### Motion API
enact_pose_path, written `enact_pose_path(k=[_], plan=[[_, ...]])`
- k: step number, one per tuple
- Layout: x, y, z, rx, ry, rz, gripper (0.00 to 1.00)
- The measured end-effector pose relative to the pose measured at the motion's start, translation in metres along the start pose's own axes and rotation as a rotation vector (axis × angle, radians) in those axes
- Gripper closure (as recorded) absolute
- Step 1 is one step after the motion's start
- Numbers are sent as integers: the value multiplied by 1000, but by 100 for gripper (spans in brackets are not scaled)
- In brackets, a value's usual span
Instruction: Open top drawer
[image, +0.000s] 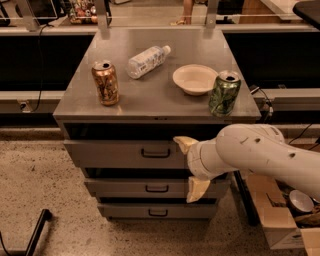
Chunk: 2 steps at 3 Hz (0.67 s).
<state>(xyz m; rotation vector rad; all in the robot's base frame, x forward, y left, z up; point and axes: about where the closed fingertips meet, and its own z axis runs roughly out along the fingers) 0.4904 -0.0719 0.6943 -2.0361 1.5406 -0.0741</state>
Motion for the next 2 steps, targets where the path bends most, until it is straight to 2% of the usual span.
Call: enact_pose_path(k=[1, 2], plan=[[14, -13, 22, -20, -9, 19, 0], [26, -27, 36, -29, -12, 67, 0]])
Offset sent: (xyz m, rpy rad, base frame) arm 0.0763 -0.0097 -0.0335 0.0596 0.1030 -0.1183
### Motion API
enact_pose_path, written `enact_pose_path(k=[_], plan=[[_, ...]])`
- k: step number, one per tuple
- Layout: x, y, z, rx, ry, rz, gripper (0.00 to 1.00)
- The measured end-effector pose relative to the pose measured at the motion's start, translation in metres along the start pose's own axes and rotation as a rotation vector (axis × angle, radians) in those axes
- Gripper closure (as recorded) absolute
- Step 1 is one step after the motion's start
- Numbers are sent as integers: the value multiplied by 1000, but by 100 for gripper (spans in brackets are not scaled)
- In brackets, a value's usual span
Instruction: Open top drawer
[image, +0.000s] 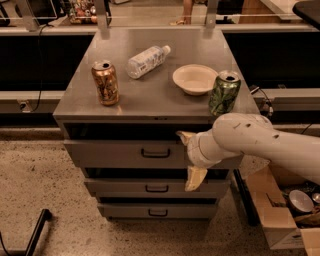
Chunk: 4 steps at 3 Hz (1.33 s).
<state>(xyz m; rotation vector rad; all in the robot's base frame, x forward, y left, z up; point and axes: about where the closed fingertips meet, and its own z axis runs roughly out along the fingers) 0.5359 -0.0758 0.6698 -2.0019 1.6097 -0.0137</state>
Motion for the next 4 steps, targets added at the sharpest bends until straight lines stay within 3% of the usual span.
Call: enact_pose_path(k=[1, 3, 4], plan=[[8, -15, 6, -2, 13, 58, 2], [18, -21, 23, -57, 37, 127, 40], [18, -13, 21, -79, 58, 141, 47]])
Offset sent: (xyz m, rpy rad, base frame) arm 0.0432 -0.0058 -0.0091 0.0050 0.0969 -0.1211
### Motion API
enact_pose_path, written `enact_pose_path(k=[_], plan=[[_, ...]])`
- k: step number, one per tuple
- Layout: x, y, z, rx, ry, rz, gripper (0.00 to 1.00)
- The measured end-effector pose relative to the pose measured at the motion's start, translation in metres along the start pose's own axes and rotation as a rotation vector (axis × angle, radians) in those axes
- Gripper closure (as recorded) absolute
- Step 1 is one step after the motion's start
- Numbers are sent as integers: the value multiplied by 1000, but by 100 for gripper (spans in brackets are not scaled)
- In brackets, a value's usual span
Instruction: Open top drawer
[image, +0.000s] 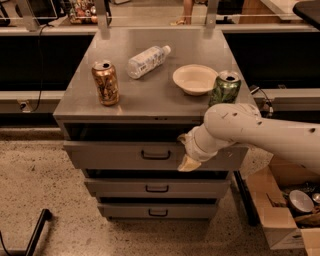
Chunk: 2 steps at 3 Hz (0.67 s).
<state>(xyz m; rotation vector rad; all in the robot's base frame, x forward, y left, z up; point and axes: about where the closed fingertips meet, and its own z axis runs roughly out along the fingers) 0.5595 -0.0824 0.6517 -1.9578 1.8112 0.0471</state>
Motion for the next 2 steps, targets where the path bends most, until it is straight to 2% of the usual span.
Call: enact_pose_path(k=[2], plan=[[-13, 44, -38, -39, -13, -24, 48]])
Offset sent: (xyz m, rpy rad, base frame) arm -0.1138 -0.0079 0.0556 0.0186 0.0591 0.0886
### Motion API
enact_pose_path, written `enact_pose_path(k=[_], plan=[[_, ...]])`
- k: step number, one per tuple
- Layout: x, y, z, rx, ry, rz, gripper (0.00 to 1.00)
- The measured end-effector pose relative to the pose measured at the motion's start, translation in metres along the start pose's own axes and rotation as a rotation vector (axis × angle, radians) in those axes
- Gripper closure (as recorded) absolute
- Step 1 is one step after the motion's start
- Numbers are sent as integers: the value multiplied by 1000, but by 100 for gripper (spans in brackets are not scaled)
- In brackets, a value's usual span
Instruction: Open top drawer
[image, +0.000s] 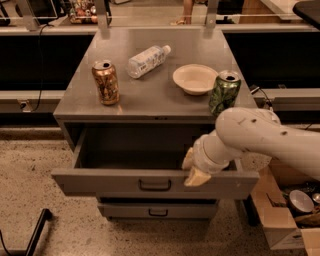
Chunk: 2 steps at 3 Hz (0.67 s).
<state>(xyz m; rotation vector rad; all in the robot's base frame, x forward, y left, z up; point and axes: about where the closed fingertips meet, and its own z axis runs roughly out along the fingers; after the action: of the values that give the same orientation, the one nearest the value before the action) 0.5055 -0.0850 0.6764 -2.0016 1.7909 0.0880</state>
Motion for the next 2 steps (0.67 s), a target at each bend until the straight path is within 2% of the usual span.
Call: enact_pose_path(k=[1, 2], plan=[[-19, 22, -49, 40, -54, -30, 35], [-14, 30, -66, 68, -83, -40, 14]])
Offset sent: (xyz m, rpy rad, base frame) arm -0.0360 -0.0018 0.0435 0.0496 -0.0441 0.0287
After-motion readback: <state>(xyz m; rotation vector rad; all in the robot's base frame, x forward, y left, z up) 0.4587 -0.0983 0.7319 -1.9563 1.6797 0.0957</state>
